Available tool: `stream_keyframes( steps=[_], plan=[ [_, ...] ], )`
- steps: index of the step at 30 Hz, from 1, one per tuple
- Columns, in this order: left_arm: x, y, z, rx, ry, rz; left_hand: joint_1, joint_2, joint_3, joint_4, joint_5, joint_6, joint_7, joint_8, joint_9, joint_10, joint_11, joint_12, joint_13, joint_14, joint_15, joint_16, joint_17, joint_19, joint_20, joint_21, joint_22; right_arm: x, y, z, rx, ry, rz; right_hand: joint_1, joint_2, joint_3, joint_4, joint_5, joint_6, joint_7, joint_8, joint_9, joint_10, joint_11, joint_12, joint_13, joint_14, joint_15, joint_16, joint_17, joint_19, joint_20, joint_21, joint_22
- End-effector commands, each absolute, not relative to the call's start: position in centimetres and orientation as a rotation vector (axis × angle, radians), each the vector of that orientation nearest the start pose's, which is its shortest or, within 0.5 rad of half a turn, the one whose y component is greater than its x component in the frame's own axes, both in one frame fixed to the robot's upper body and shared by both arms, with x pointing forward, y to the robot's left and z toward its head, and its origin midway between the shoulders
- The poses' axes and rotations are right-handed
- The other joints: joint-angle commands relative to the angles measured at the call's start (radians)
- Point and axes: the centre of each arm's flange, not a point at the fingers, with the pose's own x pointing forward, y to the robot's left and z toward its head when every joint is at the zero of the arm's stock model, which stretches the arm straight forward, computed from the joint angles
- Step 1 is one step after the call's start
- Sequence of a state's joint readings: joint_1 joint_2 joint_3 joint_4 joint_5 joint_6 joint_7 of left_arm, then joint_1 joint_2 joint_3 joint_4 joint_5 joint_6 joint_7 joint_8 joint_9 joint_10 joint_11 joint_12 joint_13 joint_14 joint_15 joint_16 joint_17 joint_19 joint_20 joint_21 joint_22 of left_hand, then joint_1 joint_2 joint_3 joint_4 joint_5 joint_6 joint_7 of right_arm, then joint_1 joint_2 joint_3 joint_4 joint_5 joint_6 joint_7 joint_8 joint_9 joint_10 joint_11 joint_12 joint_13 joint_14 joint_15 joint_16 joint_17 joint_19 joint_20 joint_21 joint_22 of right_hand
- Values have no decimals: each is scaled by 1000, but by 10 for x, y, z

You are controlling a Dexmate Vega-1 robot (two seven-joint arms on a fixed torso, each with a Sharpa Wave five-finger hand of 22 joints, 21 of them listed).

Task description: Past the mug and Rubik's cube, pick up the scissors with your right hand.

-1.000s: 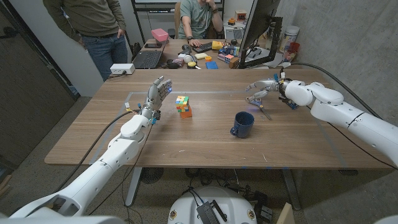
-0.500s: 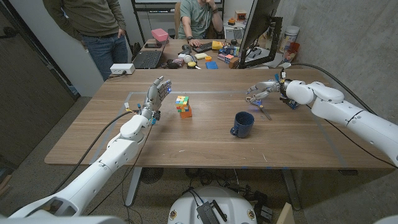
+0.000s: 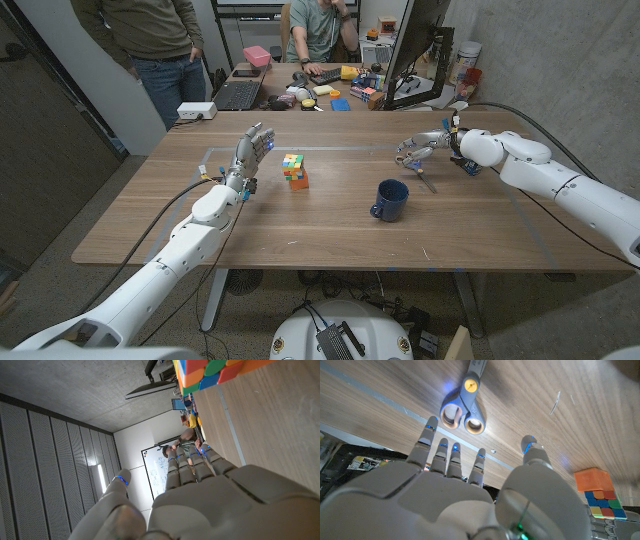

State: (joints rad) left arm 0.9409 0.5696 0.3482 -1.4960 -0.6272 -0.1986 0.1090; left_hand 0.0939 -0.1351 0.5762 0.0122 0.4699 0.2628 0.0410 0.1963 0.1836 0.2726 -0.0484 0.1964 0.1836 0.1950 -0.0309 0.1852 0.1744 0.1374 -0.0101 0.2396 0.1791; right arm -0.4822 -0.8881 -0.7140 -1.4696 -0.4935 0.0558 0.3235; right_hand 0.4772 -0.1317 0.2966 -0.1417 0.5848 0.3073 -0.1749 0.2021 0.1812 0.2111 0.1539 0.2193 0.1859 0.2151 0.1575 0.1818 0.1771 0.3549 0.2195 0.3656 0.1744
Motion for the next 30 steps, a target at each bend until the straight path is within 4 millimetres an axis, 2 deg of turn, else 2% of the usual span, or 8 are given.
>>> stream_keyframes(
  steps=[1,30],
  plan=[
    [627,287,-30,-12,-562,-145,-8,3,-6,-1,7,10,-3,6,4,0,0,2,4,7,2,3,6,6,-2,-2,3,660,-299,53,-1661,-347,225,4,-7,-5,3,11,21,-1,1,4,7,1,3,0,13,3,10,0,15,0,-5,4],
    [623,288,-25,4,-565,-130,-8,5,-12,-5,11,12,-5,5,5,-2,-2,1,4,5,0,3,6,6,0,-9,4,674,-310,50,-1624,-315,228,1,-5,-13,8,24,35,-7,1,3,13,-10,3,-1,16,-8,7,1,19,1,-19,3]
  ],
)
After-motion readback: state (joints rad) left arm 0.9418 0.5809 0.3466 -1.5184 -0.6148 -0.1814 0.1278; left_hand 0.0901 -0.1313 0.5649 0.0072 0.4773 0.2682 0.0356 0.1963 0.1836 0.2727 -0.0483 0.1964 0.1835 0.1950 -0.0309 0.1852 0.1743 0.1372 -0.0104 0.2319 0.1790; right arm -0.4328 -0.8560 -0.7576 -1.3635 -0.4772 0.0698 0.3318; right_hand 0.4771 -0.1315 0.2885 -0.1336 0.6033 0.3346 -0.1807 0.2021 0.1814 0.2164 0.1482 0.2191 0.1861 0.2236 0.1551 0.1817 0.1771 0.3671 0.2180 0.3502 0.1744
